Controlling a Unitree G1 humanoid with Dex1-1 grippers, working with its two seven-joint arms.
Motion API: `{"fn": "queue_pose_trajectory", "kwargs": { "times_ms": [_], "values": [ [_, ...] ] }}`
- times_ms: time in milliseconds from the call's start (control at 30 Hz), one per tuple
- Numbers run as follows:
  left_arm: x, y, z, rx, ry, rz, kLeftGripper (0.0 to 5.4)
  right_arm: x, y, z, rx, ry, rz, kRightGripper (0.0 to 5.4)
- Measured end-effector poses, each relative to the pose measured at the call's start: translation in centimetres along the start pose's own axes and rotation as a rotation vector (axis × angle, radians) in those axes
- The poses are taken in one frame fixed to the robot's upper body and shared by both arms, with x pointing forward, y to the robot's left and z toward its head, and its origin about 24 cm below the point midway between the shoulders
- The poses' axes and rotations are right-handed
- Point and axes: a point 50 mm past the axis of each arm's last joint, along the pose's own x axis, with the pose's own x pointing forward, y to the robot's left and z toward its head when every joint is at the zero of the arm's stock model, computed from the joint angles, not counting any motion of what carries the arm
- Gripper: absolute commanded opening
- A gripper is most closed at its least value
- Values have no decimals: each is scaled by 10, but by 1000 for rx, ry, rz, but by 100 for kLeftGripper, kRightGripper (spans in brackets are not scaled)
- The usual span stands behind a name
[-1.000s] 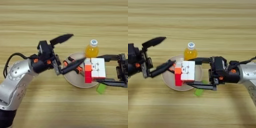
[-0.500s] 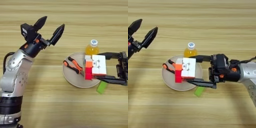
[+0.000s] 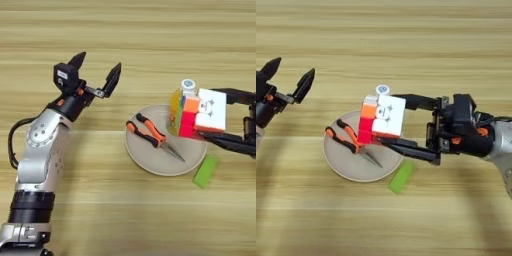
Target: Move the objects on the table
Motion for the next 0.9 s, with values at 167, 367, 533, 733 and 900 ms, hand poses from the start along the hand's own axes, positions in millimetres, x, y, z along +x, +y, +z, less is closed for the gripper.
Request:
{"fn": "queue_pose_trajectory", "kwargs": {
  "times_ms": [167, 367, 533, 733, 900],
  "values": [
    [-2, 4, -13, 0, 19, 26, 540, -13, -8, 5, 19, -69, -90, 333],
    [-2, 12, -26, -1, 52, 56, 540, -28, -16, 4, 65, -118, -161, 333],
    [-2, 13, -28, 5, 49, 57, 540, -39, -24, -2, 85, -133, -235, 333],
    [-1, 13, -27, 7, 45, 56, 540, -52, -41, -12, 52, -91, -398, 333],
    [-1, 13, -27, 8, 42, 57, 540, -65, -59, -23, -13, -15, -563, 333]
  ]
}}
